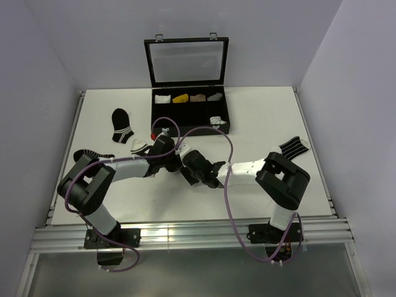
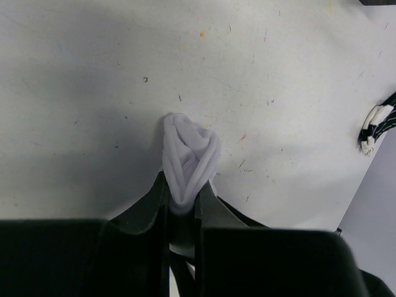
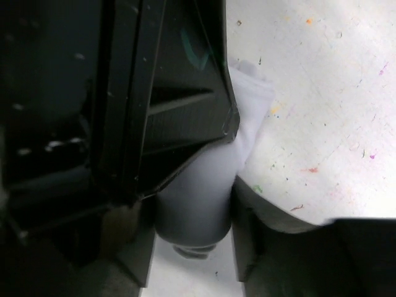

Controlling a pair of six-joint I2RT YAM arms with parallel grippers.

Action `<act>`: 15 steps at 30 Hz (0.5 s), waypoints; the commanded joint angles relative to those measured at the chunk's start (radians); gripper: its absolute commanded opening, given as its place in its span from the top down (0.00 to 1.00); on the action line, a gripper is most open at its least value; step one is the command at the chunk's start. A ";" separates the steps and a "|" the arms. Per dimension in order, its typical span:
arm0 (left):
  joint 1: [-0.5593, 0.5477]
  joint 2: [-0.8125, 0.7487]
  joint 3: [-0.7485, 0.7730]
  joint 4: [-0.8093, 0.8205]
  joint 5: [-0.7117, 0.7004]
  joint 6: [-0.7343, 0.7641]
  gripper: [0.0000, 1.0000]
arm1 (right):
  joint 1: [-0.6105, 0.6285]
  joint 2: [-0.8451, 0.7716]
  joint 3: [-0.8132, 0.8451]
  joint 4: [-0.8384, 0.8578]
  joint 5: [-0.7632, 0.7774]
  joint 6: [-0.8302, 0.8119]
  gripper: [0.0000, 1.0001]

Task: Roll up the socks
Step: Pick up the sock at the center of the board.

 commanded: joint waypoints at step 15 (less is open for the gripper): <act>0.011 -0.147 -0.006 -0.141 -0.085 0.010 0.67 | -0.020 -0.032 -0.014 -0.066 0.046 0.063 1.00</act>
